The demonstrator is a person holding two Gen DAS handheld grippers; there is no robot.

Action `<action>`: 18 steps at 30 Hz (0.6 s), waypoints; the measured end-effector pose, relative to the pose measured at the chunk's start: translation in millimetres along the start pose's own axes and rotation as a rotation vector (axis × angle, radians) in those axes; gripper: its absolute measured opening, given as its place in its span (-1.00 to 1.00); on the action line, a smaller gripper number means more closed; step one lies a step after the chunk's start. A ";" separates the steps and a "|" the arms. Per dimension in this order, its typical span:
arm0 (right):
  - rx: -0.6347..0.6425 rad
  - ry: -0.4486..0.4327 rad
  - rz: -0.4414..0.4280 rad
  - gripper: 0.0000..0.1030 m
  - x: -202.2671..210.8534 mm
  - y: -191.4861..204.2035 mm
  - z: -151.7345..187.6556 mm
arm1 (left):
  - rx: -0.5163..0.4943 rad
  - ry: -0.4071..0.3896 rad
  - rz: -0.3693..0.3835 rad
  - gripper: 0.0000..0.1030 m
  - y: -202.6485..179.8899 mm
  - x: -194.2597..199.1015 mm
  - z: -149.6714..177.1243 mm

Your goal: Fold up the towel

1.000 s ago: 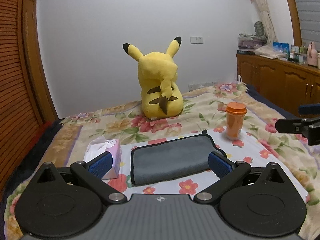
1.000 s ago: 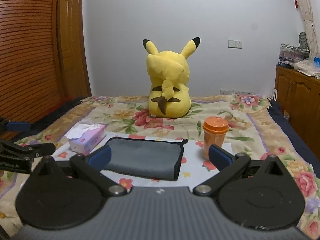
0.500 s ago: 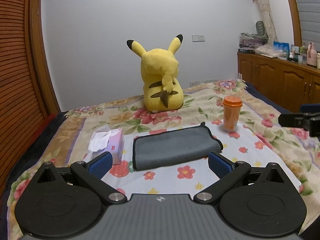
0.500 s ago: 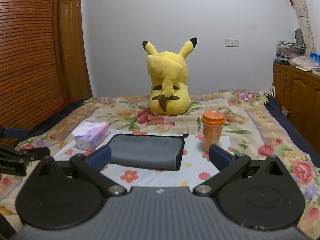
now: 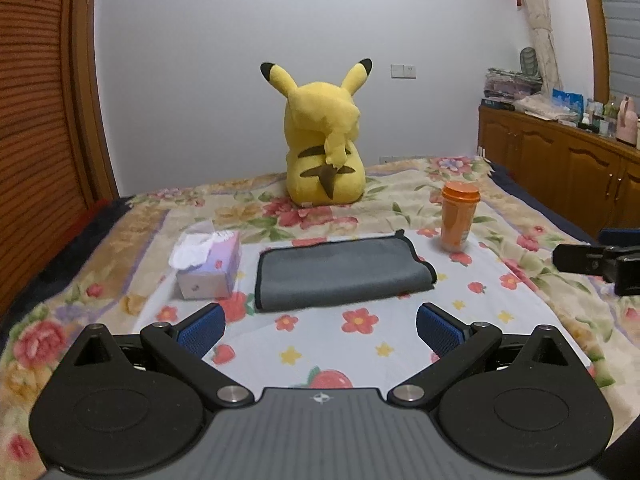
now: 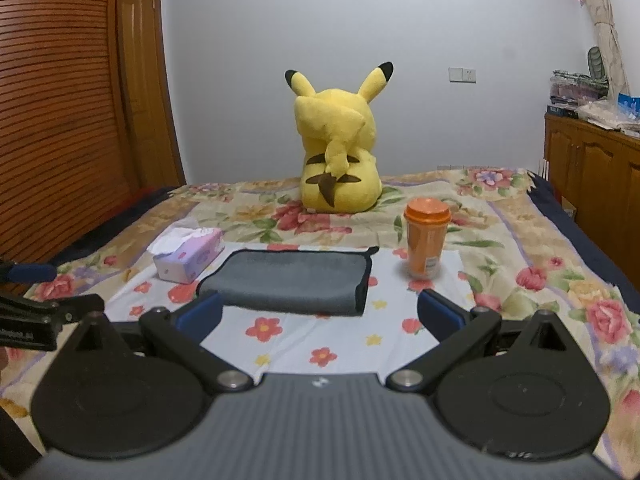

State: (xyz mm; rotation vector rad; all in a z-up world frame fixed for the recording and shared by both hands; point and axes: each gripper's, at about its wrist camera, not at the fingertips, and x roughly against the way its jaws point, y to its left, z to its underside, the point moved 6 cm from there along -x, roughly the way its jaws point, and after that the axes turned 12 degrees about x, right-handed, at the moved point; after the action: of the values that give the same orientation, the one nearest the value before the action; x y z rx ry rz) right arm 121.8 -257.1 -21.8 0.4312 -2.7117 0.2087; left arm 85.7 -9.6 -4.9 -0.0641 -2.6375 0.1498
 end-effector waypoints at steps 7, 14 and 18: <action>0.008 0.026 -0.014 1.00 -2.3 15.3 13.7 | 0.021 0.027 0.011 1.00 -2.8 -3.3 19.1; 0.028 0.065 -0.024 1.00 -8.0 25.0 30.0 | 0.029 0.061 -0.002 1.00 2.0 -9.0 37.1; 0.040 0.081 -0.018 1.00 -11.9 26.3 38.0 | 0.034 0.060 -0.011 1.00 5.3 -11.1 39.6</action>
State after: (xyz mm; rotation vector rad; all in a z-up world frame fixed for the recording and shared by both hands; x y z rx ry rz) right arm 110.4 -236.8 -63.5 0.4482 -2.6276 0.2705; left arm 76.6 -8.9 -45.3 -0.0419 -2.5746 0.1855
